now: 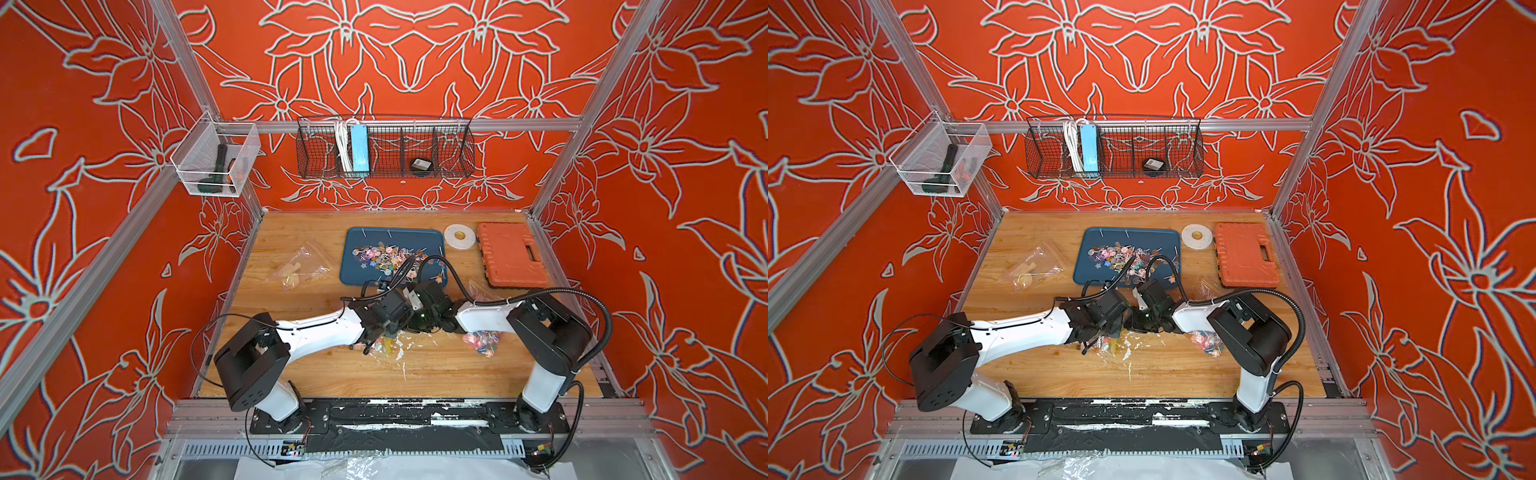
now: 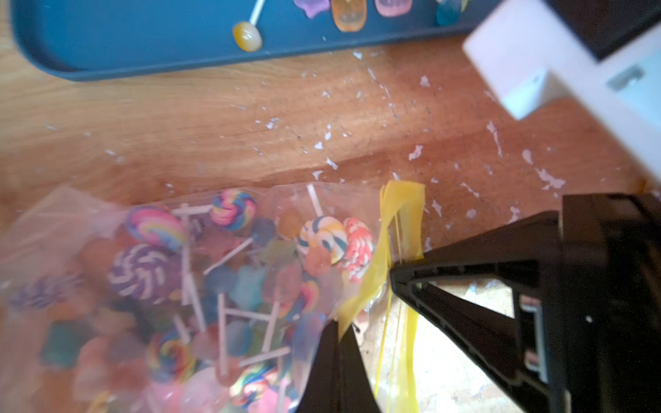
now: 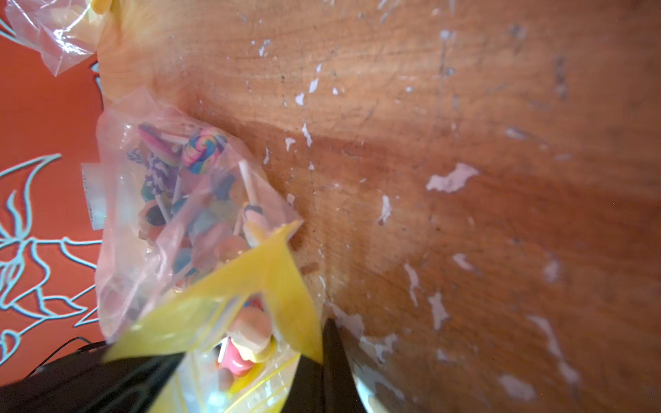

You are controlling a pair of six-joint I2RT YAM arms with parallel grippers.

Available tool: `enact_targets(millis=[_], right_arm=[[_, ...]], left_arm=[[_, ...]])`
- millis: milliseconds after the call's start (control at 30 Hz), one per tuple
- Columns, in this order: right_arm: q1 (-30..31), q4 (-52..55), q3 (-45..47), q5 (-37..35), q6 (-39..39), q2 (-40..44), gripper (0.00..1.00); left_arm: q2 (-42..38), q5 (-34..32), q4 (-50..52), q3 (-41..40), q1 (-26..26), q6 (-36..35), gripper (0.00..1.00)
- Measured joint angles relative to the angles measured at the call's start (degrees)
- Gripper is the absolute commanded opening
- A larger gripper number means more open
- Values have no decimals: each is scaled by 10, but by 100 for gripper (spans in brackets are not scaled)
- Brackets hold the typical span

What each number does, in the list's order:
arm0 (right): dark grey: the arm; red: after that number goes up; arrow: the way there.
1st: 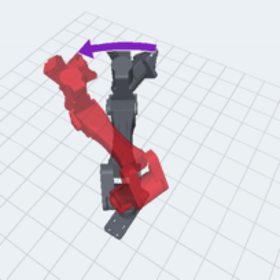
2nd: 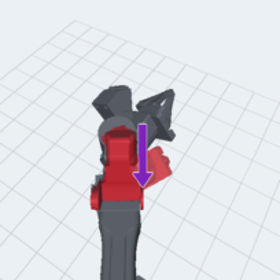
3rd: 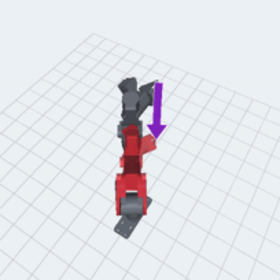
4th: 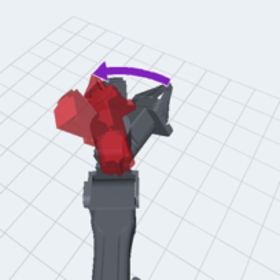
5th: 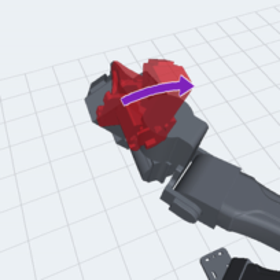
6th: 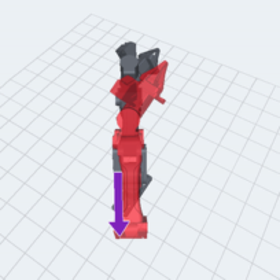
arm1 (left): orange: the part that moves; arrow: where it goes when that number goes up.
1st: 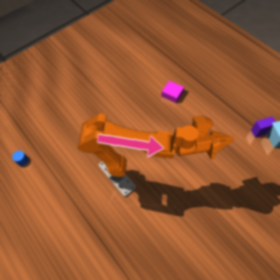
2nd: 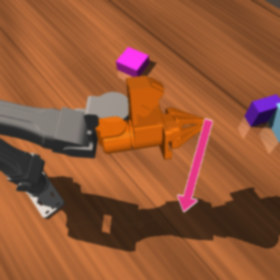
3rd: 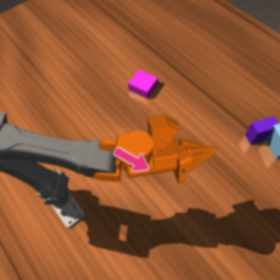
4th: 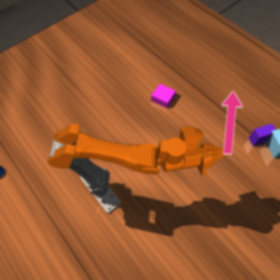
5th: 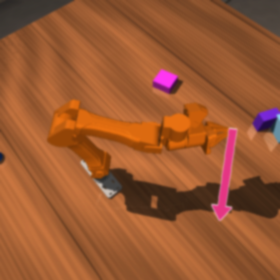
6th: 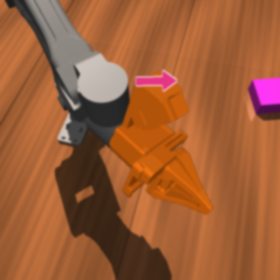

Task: Pour candies out of the ziploc bag
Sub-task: Open the ziploc bag at the center of the board.

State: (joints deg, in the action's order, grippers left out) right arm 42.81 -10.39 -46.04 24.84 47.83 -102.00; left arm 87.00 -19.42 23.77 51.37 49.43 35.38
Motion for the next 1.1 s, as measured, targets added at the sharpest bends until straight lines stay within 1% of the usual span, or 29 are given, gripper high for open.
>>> enact_targets(millis=[133,300,400,667,900,1100], right_arm=[[1,2,0,-11,4,2,0],[3,3,0,-16,7,3,0],[5,2,-1,-17,6,4,0],[8,14,-5,-18,-1,16,0],[10,57,-26,-38,-38,36,0],[12,100,-42,-66,-78,51,0]], left_arm=[[-20,-14,20,3,0,7,0],[-49,-27,63,37,0,6,0],[-61,-21,86,62,1,1,0],[-58,-5,154,102,0,-30,0],[-43,-4,220,161,0,-70,0],[-43,-4,237,176,0,-88,0]])
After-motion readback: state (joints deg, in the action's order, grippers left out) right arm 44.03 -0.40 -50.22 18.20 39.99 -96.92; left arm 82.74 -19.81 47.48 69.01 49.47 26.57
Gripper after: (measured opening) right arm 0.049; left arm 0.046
